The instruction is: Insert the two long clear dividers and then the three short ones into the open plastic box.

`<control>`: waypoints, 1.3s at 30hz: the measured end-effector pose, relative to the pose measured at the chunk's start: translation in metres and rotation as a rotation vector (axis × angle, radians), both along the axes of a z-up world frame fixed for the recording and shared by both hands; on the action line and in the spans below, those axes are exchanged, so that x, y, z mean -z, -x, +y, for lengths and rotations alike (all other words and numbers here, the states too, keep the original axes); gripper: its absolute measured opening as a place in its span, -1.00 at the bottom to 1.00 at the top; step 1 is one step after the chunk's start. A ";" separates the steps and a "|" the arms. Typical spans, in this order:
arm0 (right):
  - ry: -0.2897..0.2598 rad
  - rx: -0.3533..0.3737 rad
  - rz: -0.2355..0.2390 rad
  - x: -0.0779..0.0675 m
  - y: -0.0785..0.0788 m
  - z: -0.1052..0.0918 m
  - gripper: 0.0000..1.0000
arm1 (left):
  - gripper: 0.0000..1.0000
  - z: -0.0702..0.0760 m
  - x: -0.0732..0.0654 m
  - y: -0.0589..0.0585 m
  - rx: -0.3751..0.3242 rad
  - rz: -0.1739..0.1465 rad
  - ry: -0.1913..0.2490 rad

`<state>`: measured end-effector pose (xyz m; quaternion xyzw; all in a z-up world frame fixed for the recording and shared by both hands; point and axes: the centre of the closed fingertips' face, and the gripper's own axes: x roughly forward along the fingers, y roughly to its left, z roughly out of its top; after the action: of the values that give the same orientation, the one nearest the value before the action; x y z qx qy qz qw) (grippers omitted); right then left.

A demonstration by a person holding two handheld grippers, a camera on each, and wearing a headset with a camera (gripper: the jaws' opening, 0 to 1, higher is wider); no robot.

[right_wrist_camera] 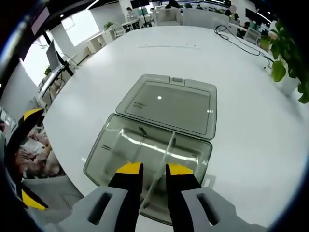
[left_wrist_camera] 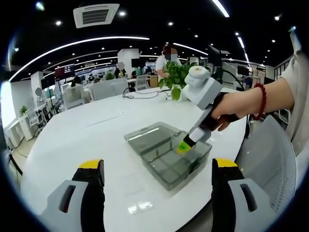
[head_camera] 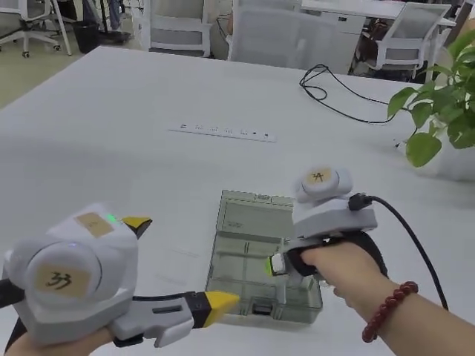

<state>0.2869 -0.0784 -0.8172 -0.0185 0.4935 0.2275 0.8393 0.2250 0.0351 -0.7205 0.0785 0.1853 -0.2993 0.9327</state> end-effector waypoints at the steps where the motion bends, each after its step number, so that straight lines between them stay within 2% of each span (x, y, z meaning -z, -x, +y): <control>1: -0.008 -0.006 -0.007 -0.002 0.000 0.001 -0.59 | 0.88 0.000 -0.001 0.000 -0.001 -0.001 0.000; 4: -0.044 -0.056 -0.050 -0.010 0.000 0.006 -0.51 | 0.88 0.000 -0.002 -0.001 -0.007 -0.002 0.002; 6: -0.039 -0.101 -0.073 -0.014 0.002 0.006 -0.45 | 0.88 0.000 -0.003 -0.001 -0.011 -0.001 0.002; 7: -0.041 -0.138 -0.101 -0.017 0.003 0.007 -0.42 | 0.88 0.000 -0.003 -0.001 -0.013 0.001 0.001; 10: -0.054 -0.148 -0.119 -0.022 0.005 0.004 -0.35 | 0.88 0.001 -0.004 -0.001 -0.021 0.005 0.000; 17: -0.107 -0.215 -0.198 -0.038 0.011 -0.002 -0.15 | 0.87 0.001 -0.004 0.003 -0.032 0.017 -0.004; 22: -0.118 -0.256 -0.244 -0.045 0.018 -0.011 0.04 | 0.87 0.003 -0.004 0.005 -0.038 0.022 -0.008; 25: -0.134 -0.261 -0.256 -0.047 0.022 -0.017 0.11 | 0.87 0.004 -0.003 0.007 -0.041 0.024 -0.010; 28: -0.145 -0.284 -0.293 -0.050 0.026 -0.023 0.19 | 0.87 0.006 -0.001 0.008 -0.046 0.032 -0.015; 35: -0.166 -0.293 -0.316 -0.045 0.038 -0.045 0.31 | 0.86 0.009 0.001 0.012 -0.061 0.043 -0.018; 39: -0.187 -0.297 -0.333 -0.045 0.041 -0.051 0.35 | 0.84 0.010 0.004 0.014 -0.065 0.061 -0.023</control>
<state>0.2458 -0.1291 -0.7718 -0.0504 0.3167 0.3871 0.8645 0.2115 0.0450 -0.7250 0.0741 0.2194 -0.2689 0.9349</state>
